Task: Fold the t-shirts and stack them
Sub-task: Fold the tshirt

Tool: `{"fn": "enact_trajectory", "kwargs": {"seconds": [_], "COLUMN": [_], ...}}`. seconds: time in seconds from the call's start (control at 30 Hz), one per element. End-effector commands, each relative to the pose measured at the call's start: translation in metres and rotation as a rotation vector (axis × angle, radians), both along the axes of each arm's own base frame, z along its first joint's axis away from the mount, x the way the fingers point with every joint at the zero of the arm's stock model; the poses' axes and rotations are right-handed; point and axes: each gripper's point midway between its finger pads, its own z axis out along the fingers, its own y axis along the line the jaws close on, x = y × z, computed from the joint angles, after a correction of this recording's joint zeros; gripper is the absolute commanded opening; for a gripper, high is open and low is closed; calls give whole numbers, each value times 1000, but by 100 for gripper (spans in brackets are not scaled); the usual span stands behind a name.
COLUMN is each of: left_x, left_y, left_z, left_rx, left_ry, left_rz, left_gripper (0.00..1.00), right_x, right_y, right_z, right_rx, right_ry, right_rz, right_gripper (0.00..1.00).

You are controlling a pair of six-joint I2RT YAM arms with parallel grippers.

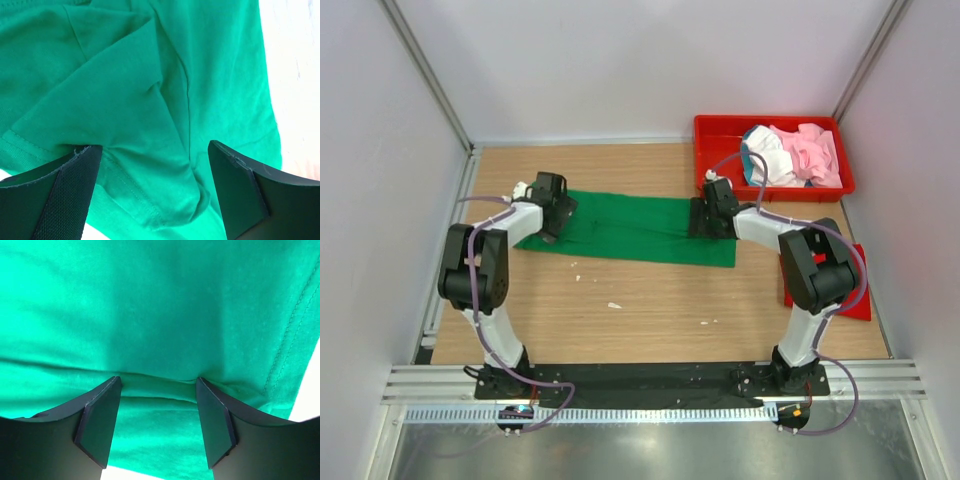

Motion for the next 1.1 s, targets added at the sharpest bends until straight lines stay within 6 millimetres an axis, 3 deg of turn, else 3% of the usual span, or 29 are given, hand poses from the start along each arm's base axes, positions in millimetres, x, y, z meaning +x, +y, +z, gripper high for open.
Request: {"fn": "enact_trajectory", "kwargs": {"seconds": [0.0,0.03,0.2,0.23,0.3,0.37,0.43,0.47,0.5,0.6,0.63,0.67,0.73,0.87,0.9,1.0,1.07], "left_x": [2,3,25,36,43,64,73,86,89,112,114,127,130,137,140,139,142], "left_y": [38,41,35,33,26,17,9,10,11,10,1,-3,-20,-51,-63,-73,-72], "left_z": [-15,-17,-31,-25,-30,-19,-25,-14,-20,-4,-12,-2,-3,-5,1,6,25], "left_rx": [155,184,195,199,194,204,193,223,237,294,266,272,236,245,257,274,271], "left_ry": [86,112,158,136,140,95,94,66,82,46,46,7,-19,-51,-70,-57,-74], "left_rz": [-78,-136,-271,-286,-364,-459,-531,-561,-577,-661,-714,-737,-814,-912,-935,-950,-928], "left_gripper": [88,88,85,85,84,83,81,81,81,81,81,81,80,80,81,81,81], "right_x": [-64,-81,-119,-123,-137,-149,-156,-160,-171,-190,-195,-200,-213,-226,-226,-223,-217], "right_y": [23,37,85,92,112,130,141,145,156,174,178,182,191,202,206,214,215], "right_z": [-27,-31,-18,-16,-10,-6,-3,-2,0,10,12,12,14,9,13,32,48], "right_rx": [112,100,139,150,177,199,212,215,220,211,202,190,166,152,156,158,140], "right_ry": [180,190,180,177,174,175,177,180,191,187,184,184,179,184,175,132,94], "right_rz": [3,37,64,67,76,105,115,121,146,208,220,239,289,360,375,417,434], "right_gripper": [67,66,67,67,67,67,67,67,67,67,67,67,67,67,67,67,67]}}
